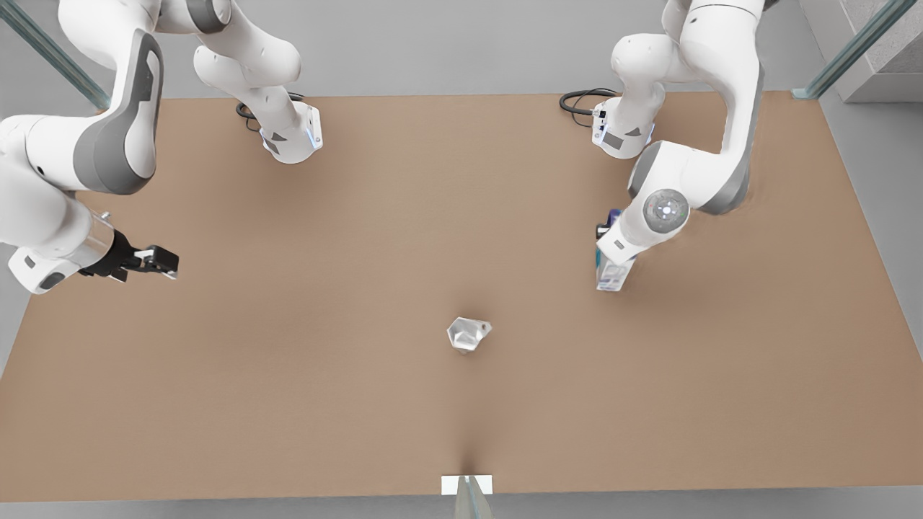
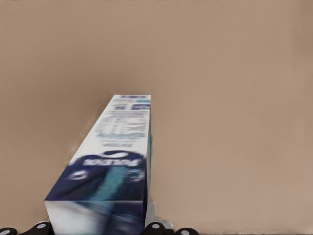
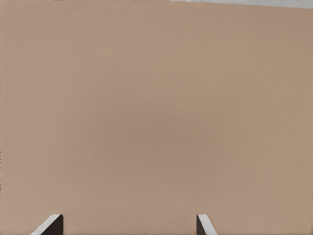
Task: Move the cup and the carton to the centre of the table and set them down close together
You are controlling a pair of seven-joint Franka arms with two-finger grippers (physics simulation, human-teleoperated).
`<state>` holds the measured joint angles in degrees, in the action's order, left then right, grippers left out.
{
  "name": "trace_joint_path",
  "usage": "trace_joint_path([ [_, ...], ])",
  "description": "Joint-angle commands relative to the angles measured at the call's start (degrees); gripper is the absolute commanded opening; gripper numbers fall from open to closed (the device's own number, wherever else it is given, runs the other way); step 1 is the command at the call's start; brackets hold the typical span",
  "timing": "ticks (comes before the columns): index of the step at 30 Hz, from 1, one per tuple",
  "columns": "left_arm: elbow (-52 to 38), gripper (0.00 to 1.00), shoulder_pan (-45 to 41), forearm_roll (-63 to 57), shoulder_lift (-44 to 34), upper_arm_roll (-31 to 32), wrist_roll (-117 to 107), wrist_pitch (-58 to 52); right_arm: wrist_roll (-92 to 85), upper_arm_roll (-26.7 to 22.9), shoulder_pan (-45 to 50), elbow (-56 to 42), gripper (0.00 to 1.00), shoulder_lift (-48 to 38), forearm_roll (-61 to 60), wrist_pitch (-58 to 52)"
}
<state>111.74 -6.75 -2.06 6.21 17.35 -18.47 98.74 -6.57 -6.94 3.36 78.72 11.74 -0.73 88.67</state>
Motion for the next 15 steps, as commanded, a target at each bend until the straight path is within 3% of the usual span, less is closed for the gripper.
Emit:
trace_joint_path([
  [1,-0.5,0.69,2.6,4.6,0.5,1.4,-1.7,-0.2,0.1,0.2,0.1,-0.1,1.00,-0.4,0.0,-0.2],
  [5,-9.2,0.69,2.4,5.8,7.6,11.2,-17.5,-0.2,0.2,0.0,0.5,-2.0,1.00,0.3,1.2,1.4],
  [11,-18.4,0.69,-8.3,7.4,16.8,11.9,-29.0,0.6,0.2,0.0,0.4,-2.0,1.00,0.3,1.1,1.5],
  [15,-22.9,0.69,-10.5,7.4,21.9,11.9,-32.7,7.0,0.3,0.0,0.4,-2.0,1.00,0.3,1.1,2.3],
])
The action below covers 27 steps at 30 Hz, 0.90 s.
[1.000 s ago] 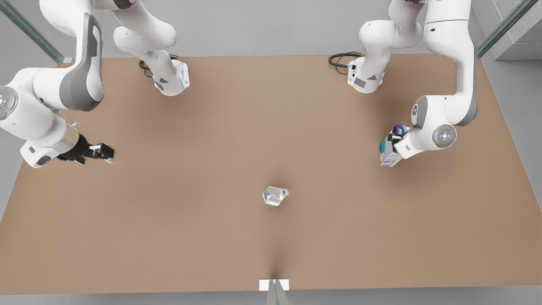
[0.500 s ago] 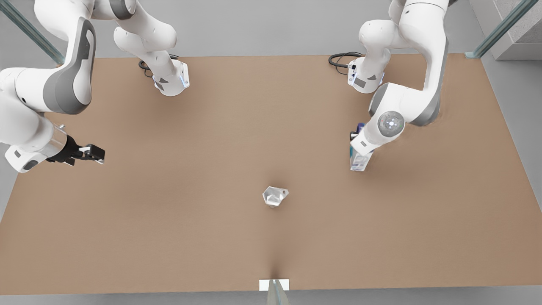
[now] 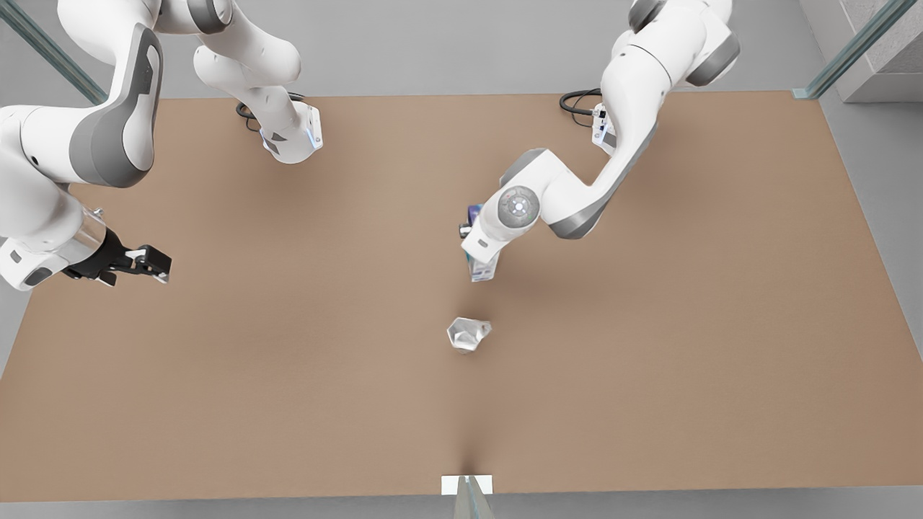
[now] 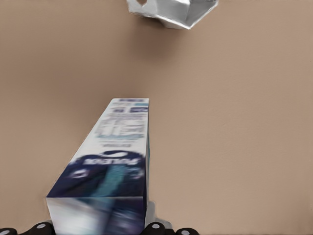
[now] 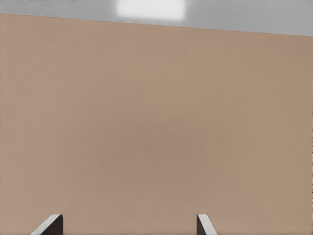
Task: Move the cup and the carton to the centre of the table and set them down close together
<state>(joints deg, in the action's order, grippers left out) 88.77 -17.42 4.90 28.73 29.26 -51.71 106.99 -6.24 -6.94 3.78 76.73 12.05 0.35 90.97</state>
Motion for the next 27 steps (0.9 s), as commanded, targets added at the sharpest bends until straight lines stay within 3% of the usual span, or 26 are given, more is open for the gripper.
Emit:
trace_joint_path([
  [1,-0.5,0.69,-0.1,0.3,0.7,0.0,-0.3,0.9,0.0,0.0,0.0,0.0,1.00,0.0,0.0,0.0],
  [6,-1.6,0.71,-1.4,-1.4,5.1,-0.3,-1.5,4.3,0.1,-0.1,-0.1,-0.1,1.00,0.0,-0.1,0.1],
  [7,-1.6,0.76,-1.4,-1.4,5.3,-0.3,-1.5,4.3,0.1,-0.1,-0.1,-0.1,1.00,0.0,-0.1,0.1],
  [8,-1.6,1.00,-1.4,-1.4,5.3,-0.3,-1.5,4.2,0.2,-0.1,-0.1,-0.1,1.00,0.0,-0.1,0.1],
  [15,-3.3,1.00,-1.4,-1.3,4.4,-0.3,-3.5,3.3,0.2,-0.1,-0.4,-0.2,1.00,0.0,-0.2,0.5],
  [20,-15.6,1.00,-0.3,-1.0,4.1,-1.1,-1.5,-11.9,0.2,-0.1,-0.4,-0.2,1.00,0.0,-0.3,1.6],
  [21,-17.8,1.00,0.5,-0.7,4.2,-3.8,3.8,-15.3,0.3,-0.2,-0.6,-0.2,1.00,-0.1,-0.7,1.7],
  [23,-21.2,1.00,1.6,-0.5,3.6,-18.1,25.8,-23.0,0.3,-0.4,-0.6,-0.2,1.00,-0.2,-0.6,1.7],
  [25,-21.3,1.00,1.5,-0.6,1.2,-32.9,43.4,-23.3,0.3,-0.4,-0.6,-0.2,1.00,-0.5,-0.1,1.6],
  [27,-21.1,1.00,1.5,-1.5,-4.2,-39.3,51.9,-23.3,0.3,-0.4,-0.6,-0.2,1.00,-0.4,-0.2,1.6],
])
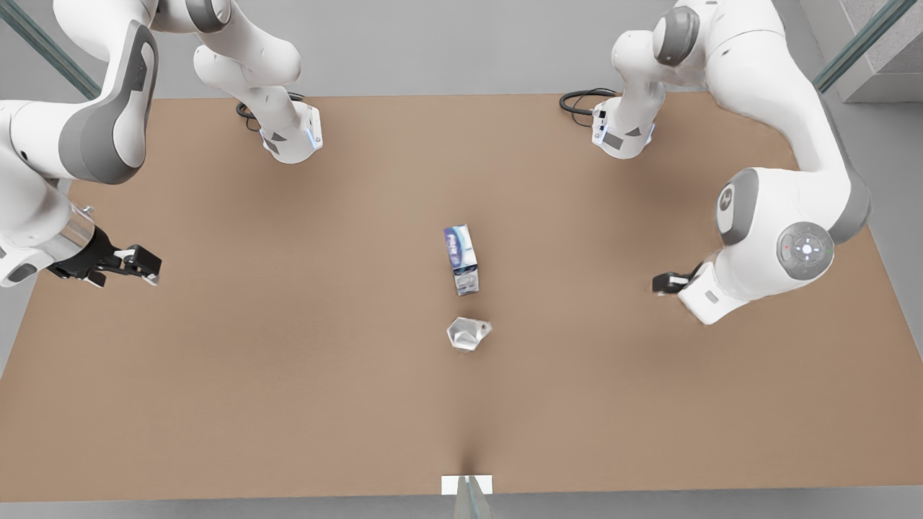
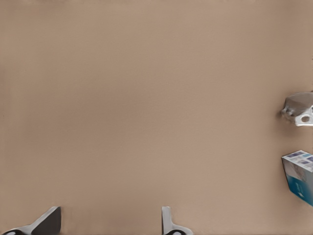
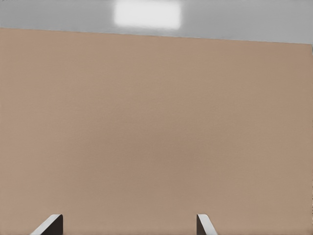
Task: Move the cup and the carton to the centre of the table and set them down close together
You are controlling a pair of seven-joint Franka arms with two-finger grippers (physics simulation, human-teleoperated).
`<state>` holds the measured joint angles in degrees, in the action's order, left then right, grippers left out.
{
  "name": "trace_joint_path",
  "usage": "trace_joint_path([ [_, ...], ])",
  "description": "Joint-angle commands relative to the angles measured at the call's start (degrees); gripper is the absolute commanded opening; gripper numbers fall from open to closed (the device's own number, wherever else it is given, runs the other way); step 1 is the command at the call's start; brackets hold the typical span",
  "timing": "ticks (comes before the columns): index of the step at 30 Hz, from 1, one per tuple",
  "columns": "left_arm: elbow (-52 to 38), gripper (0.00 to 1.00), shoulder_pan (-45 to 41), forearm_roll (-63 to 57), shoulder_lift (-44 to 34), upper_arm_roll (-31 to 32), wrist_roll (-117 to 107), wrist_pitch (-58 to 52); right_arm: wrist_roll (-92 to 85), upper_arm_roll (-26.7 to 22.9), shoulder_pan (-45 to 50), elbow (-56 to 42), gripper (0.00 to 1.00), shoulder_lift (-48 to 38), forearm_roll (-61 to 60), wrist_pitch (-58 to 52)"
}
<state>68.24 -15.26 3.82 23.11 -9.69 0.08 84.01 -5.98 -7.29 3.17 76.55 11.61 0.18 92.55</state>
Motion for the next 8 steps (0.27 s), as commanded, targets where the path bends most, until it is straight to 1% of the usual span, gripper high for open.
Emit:
trace_joint_path([
  [1,0.7,1.00,2.7,-2.5,-2.0,1.2,0.1,0.0,0.0,0.0,0.0,0.0,1.00,0.0,0.0,0.0],
  [2,5.9,1.00,6.8,-5.3,-7.9,6.0,0.1,1.5,0.0,0.0,0.0,0.0,1.00,0.0,0.0,0.0],
  [3,8.9,1.00,6.8,-6.9,-10.7,6.1,0.1,3.2,0.0,0.0,0.0,0.0,1.00,0.0,0.0,0.0],
  [8,9.0,1.00,6.8,-7.6,-9.2,7.2,0.0,5.3,0.0,0.0,0.0,0.0,1.00,0.1,0.0,0.0],
])
